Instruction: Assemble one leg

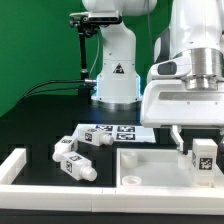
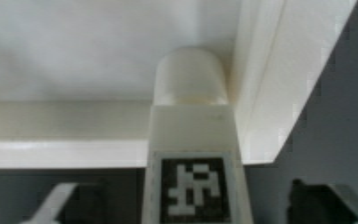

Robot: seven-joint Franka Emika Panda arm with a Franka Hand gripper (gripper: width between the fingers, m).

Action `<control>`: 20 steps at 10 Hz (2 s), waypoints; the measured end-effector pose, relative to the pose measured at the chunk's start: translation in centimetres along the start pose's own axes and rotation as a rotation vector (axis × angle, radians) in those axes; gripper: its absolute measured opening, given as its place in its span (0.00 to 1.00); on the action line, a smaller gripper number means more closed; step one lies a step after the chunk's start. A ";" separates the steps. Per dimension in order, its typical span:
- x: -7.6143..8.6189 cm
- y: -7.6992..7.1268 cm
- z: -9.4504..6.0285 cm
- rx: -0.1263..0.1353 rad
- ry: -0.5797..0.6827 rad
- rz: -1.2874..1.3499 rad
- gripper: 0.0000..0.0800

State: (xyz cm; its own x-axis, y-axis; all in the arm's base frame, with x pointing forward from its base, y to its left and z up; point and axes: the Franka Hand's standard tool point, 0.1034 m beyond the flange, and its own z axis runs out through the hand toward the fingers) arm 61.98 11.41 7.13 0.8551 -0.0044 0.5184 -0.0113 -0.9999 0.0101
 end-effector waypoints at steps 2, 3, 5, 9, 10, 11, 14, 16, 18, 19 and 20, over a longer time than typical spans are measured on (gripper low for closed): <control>0.9 0.4 -1.6 0.006 -0.091 0.018 0.79; 0.9 0.3 -1.6 0.005 -0.220 0.028 0.81; 1.6 0.7 -1.4 0.000 -0.362 0.050 0.81; 2.7 0.7 0.4 -0.018 -0.519 0.091 0.81; 2.5 0.4 0.6 -0.024 -0.514 0.122 0.81; 2.4 0.1 0.8 -0.026 -0.510 0.139 0.81; 2.4 0.2 0.9 -0.052 -0.508 0.232 0.45; 2.4 0.2 0.9 -0.091 -0.505 0.384 0.36; 2.4 0.3 0.9 -0.117 -0.502 0.478 0.36; 2.4 0.4 1.0 -0.151 -0.492 0.631 0.36; 2.4 0.5 1.0 -0.186 -0.486 0.763 0.36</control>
Offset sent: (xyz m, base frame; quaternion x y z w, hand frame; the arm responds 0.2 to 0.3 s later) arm 0.0190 -0.0038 0.0070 -0.0086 -0.1556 0.0112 0.9877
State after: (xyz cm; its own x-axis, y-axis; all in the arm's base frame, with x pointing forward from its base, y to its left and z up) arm 64.50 10.88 7.54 0.7049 -0.7088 0.0257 -0.7083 -0.7054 -0.0280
